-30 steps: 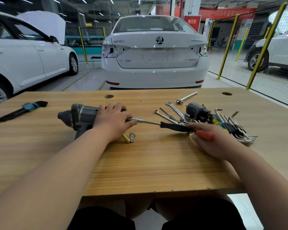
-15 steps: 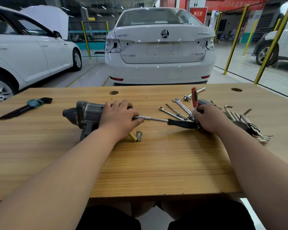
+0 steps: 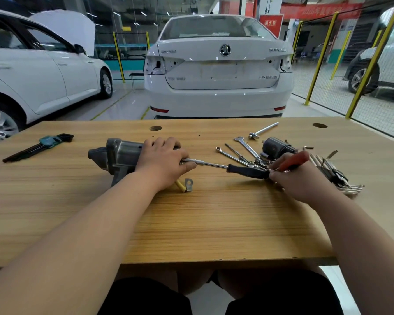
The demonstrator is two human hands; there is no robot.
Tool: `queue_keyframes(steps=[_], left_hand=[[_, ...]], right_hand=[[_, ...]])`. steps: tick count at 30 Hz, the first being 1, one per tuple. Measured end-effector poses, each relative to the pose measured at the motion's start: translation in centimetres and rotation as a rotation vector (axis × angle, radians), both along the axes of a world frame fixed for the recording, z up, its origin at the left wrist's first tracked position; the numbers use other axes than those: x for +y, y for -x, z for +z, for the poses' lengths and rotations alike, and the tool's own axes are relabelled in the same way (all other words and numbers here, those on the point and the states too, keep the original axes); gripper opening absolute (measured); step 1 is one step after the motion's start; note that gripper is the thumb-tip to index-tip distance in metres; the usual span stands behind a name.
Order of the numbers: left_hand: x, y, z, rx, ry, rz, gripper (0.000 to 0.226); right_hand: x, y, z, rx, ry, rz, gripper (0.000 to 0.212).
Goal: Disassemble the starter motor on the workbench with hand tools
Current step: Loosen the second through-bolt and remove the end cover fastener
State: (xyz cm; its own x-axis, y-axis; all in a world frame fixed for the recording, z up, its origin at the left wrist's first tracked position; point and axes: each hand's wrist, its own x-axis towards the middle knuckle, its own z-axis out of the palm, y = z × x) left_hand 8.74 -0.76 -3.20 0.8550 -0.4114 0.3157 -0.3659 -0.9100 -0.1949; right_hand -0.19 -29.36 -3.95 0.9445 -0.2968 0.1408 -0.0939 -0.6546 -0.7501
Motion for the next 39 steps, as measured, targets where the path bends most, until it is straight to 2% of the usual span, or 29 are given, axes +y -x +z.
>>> queue_keyframes(steps=[4,8,12,15,17,21,24,27,31,35,39], left_hand=[[0.0,0.2,-0.1,-0.018,0.005,-0.006,0.048],[0.1,0.3,-0.5,-0.061,0.039,-0.018,0.048],[0.3,0.3,-0.7,-0.089,0.076,-0.039,0.052],[0.4,0.3,-0.8,-0.099,0.105,-0.062,0.058],[0.6,0.2,-0.8,-0.094,0.137,-0.083,0.062],[1.5,-0.2,-0.7,-0.07,0.195,-0.116,0.055],[1.8,-0.3,-0.5,-0.064,0.222,-0.119,0.05],[1.8,-0.3,-0.5,-0.058,0.207,-0.114,0.05],[1.8,-0.1,-0.2,-0.026,0.175,-0.106,0.059],[1.9,0.0,0.2,0.029,0.203,-0.1,0.057],[3.0,-0.8,2.5,0.18,0.01,-0.054,0.096]], right_hand=[[0.2,0.5,-0.3,0.004,0.105,0.012,0.015],[0.2,0.1,-0.1,0.003,0.059,0.043,0.027],[0.5,-1.3,0.1,-0.015,0.036,0.023,0.017],[0.8,-2.3,0.1,-0.035,-0.008,-0.022,0.025],[0.9,-2.8,0.2,-0.001,-0.176,-0.063,0.03],[1.1,-3.4,1.1,0.13,-0.803,-0.056,0.031],[1.9,-3.7,1.1,0.138,-0.971,-0.013,0.028],[3.1,-3.7,0.3,0.154,-0.915,-0.017,0.024],[3.1,-3.2,-0.1,0.137,-0.655,0.005,0.027],[2.7,-2.5,-0.4,0.101,-0.479,0.043,0.033],[2.5,-2.2,-0.7,0.076,-0.448,0.103,0.026]])
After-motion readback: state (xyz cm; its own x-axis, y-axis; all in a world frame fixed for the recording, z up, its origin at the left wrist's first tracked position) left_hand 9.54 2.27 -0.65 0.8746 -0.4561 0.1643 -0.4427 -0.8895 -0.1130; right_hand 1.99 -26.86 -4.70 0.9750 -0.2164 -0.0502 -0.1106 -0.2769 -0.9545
